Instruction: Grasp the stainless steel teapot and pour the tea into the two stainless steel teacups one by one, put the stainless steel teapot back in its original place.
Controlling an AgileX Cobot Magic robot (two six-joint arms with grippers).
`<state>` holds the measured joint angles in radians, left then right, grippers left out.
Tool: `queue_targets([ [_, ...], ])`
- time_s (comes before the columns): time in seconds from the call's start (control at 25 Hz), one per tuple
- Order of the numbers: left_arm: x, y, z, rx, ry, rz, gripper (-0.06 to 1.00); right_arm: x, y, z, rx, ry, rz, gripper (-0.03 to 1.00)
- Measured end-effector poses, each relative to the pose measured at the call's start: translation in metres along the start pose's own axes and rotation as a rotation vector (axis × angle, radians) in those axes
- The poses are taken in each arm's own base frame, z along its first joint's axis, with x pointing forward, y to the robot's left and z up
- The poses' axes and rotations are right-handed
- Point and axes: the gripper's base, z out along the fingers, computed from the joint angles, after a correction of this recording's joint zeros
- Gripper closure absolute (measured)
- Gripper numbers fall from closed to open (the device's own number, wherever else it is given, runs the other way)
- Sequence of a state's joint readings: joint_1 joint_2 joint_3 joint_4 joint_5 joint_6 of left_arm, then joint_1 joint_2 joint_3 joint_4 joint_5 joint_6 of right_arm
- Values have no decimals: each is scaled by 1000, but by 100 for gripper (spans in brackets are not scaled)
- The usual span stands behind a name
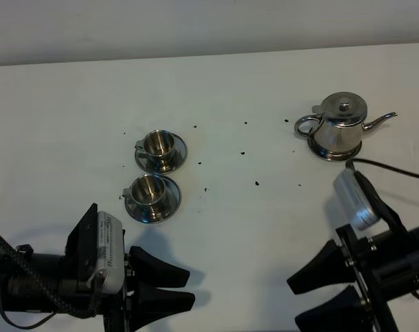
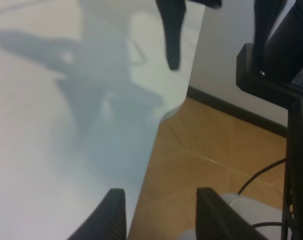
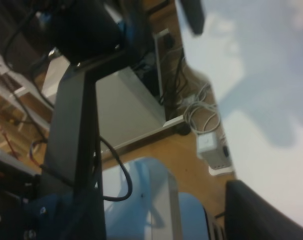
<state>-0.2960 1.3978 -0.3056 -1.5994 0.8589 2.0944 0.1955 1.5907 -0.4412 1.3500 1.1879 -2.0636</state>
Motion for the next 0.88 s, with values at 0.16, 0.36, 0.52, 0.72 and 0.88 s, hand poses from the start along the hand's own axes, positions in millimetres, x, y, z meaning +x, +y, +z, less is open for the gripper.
queue_targets([
  [0.16,0,-1,0,9,-7,-2,58,3,1,1,10,-14,-5,46],
  [0.36,-1,-1,0,12,-11,-4,58,2,1,1,16,-19,-3,46],
  [0.52,-1,-1,0,12,-12,-4,58,1,0,1,21,-28,0,46],
  [0.72,-6,5,0,-53,-69,-61,58,0,-2,1,45,-41,9,46],
  [0.88,-17,18,-2,-149,-97,-72,58,-6,-10,-2,121,-34,6,46],
])
